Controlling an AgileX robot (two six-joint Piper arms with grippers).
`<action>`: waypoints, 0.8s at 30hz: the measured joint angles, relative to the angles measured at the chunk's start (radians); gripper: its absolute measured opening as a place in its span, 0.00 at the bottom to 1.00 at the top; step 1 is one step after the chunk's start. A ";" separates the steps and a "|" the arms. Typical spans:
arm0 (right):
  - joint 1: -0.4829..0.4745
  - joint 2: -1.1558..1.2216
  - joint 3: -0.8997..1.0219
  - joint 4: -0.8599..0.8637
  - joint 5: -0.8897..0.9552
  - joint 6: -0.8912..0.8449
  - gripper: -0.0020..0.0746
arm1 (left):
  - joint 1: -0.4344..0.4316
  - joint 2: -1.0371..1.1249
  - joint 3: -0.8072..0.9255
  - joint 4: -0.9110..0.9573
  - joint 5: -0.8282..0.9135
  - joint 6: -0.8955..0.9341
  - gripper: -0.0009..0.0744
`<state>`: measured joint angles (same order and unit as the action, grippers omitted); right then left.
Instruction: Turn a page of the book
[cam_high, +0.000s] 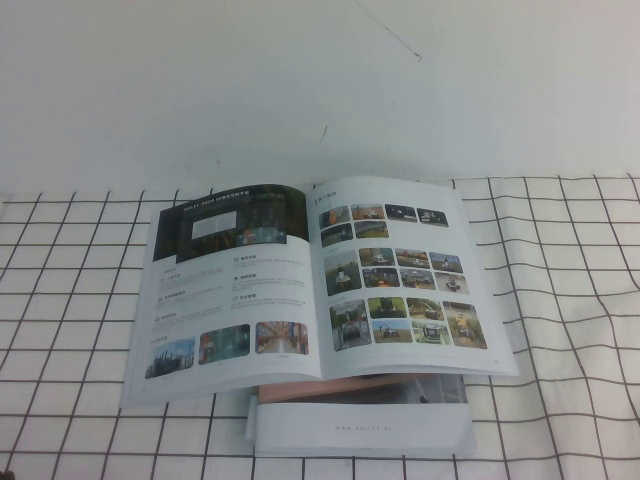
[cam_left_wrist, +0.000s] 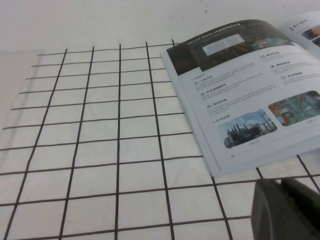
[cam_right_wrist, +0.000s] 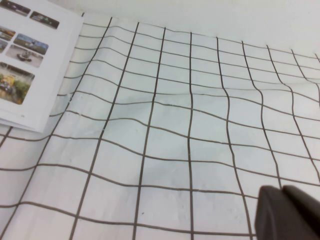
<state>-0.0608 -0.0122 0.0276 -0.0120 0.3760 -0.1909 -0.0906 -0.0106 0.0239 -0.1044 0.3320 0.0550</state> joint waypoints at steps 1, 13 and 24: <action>0.000 0.000 0.000 0.000 0.000 0.000 0.02 | 0.000 0.000 0.000 0.002 -0.005 0.000 0.01; 0.000 0.000 0.000 0.000 0.000 0.000 0.02 | 0.000 0.000 0.004 0.005 -0.238 0.000 0.01; 0.000 0.000 0.000 0.000 0.000 0.000 0.02 | 0.000 0.000 0.004 0.005 -0.315 -0.009 0.01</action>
<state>-0.0608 -0.0122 0.0276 -0.0120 0.3760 -0.1909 -0.0906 -0.0106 0.0275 -0.0993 0.0174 0.0463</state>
